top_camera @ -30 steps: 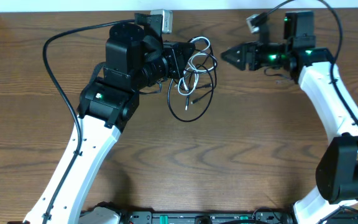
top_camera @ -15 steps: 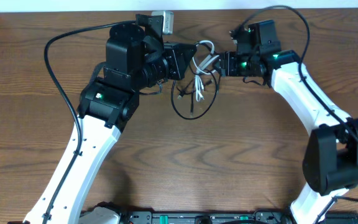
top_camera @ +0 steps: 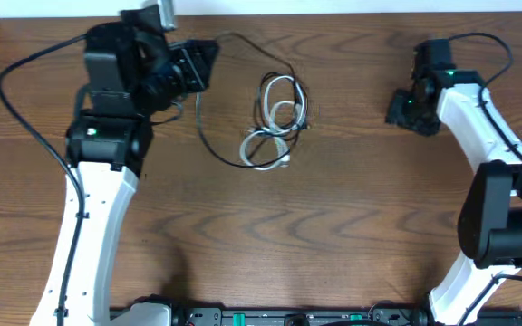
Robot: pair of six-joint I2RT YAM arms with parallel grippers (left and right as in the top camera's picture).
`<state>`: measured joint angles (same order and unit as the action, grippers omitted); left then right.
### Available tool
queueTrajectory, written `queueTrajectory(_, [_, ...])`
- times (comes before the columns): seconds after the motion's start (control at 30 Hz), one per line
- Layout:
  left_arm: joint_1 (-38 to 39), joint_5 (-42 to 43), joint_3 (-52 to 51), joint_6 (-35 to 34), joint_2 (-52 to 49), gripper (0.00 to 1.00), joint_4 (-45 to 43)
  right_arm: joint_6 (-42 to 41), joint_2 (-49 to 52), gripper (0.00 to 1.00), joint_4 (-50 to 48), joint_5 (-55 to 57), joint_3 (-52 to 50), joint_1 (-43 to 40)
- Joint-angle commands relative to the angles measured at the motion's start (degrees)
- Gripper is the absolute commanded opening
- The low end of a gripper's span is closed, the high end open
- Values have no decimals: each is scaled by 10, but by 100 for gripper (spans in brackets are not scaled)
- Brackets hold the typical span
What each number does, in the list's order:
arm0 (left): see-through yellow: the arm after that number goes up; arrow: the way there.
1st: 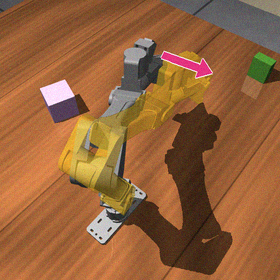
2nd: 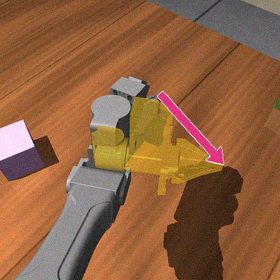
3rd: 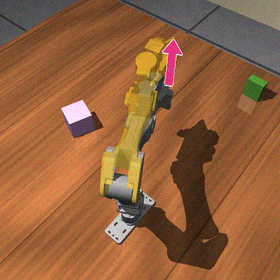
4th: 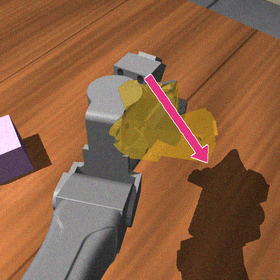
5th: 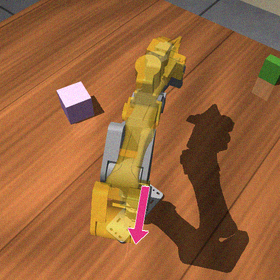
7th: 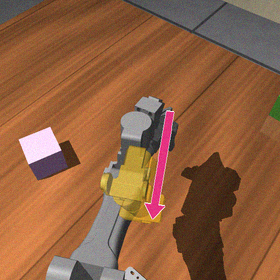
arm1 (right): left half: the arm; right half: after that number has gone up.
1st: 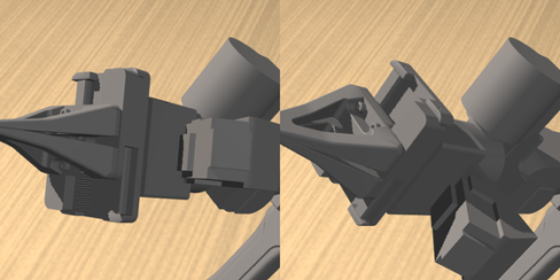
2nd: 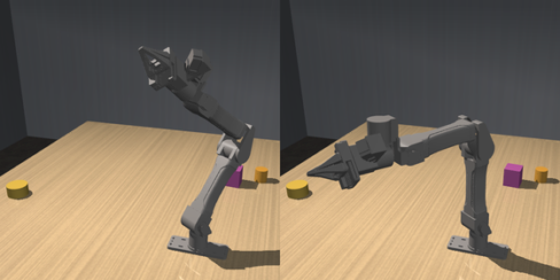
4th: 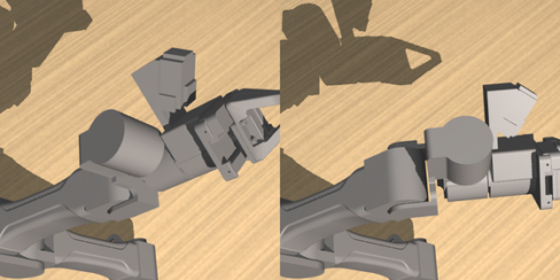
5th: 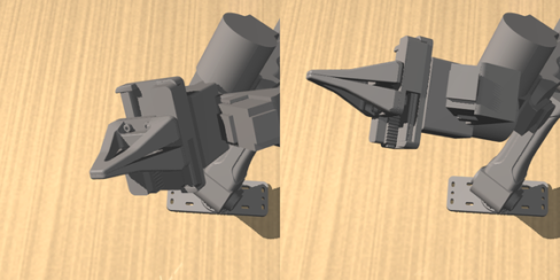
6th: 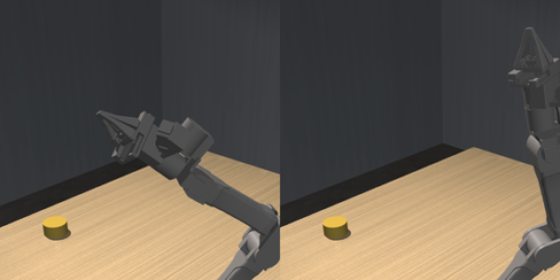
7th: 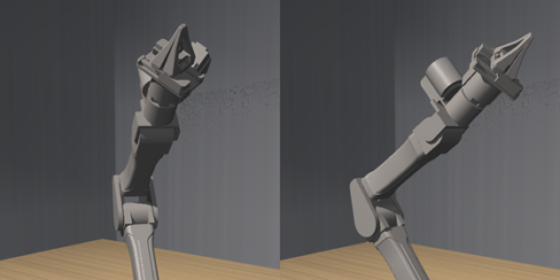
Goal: Untangle cables
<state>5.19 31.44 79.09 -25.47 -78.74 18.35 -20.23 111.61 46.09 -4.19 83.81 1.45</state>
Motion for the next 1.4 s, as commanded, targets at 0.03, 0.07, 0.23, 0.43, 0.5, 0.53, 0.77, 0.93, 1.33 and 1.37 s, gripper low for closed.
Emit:
queueTrajectory(0.03, [-2,71,3,3,14,7,-14,171,0,66,-25,-229,5,1])
queueTrajectory(0.07, [1,89,3,3,14,7,-28,195,0,68,-33,-278,5,2])
queueTrajectory(0.23, [3,206,3,-57,14,7,-206,242,-7,72,-80,-453,5,17])
queueTrajectory(0.43, [3,186,3,-277,14,7,-495,248,-49,66,-100,-515,5,26])
queueTrajectory(0.5, [3,144,5,-335,14,7,-531,262,-84,68,-103,-515,5,31])
queueTrajectory(0.53, [3,125,6,-355,14,7,-534,266,-99,71,-105,-515,5,33])
queueTrajectory(0.77, [3,6,8,-483,14,8,-533,269,-187,82,-175,-536,5,105])
queueTrajectory(0.93, [4,2,8,-528,13,8,-523,215,-159,87,-315,-624,5,179])
queueTrajectory(1.33, [14,-3,8,-541,13,8,-461,89,-47,71,-539,-652,5,285])
queueTrajectory(1.37, [14,3,8,-541,13,7,-449,73,-40,68,-558,-647,5,294])
